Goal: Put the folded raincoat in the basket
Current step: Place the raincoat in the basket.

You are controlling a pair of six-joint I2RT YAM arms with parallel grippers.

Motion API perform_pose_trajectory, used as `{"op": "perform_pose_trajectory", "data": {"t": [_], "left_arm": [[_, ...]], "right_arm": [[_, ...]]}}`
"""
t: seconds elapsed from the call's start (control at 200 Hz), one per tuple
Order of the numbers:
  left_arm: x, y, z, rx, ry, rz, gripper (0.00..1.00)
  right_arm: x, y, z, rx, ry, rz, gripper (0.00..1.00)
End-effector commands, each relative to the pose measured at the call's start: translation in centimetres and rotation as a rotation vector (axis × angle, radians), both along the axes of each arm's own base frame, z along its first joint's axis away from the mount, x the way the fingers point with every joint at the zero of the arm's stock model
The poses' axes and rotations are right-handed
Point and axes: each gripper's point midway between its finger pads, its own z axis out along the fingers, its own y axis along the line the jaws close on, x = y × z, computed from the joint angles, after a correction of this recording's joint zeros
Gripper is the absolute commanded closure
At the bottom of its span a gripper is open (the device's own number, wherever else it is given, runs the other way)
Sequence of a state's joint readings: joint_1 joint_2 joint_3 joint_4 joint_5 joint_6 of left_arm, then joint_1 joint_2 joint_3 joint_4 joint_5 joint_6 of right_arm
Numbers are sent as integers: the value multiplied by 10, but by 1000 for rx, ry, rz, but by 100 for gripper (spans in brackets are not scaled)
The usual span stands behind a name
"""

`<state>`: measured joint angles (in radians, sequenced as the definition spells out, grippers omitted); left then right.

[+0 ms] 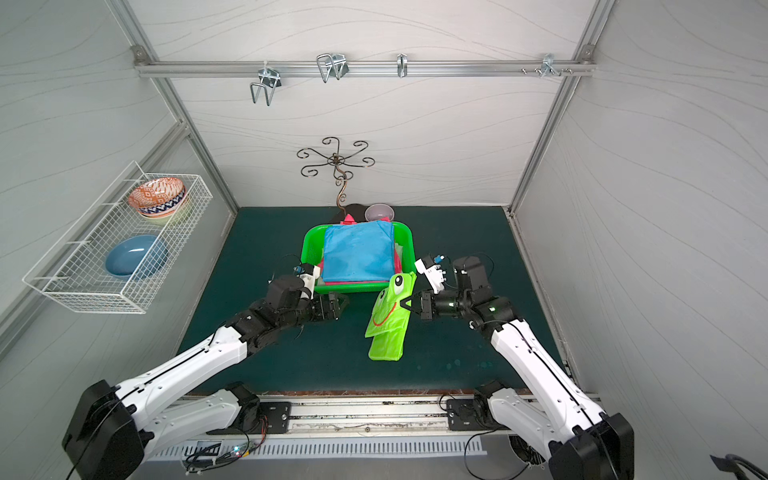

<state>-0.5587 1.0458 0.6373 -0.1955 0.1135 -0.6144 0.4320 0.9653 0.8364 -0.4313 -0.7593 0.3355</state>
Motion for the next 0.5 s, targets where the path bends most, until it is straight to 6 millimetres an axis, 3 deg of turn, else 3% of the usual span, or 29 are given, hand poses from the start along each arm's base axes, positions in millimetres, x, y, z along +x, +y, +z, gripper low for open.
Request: {"op": "perform_pose_trajectory", "data": {"t": [0.0,0.115,0.275,0.495], "left_arm": [[12,24,23,6,26,141,0],[19,48,36,56,59,245,0],[24,59,48,2,79,290,0],[26,95,66,-62,22,434,0]], "right_arm": [[-3,10,38,48,-40,69,100],[-1,23,66,76,-48,109,100],[2,43,97,80,-99,155,100],[25,80,119,100,-161,211,100]]}}
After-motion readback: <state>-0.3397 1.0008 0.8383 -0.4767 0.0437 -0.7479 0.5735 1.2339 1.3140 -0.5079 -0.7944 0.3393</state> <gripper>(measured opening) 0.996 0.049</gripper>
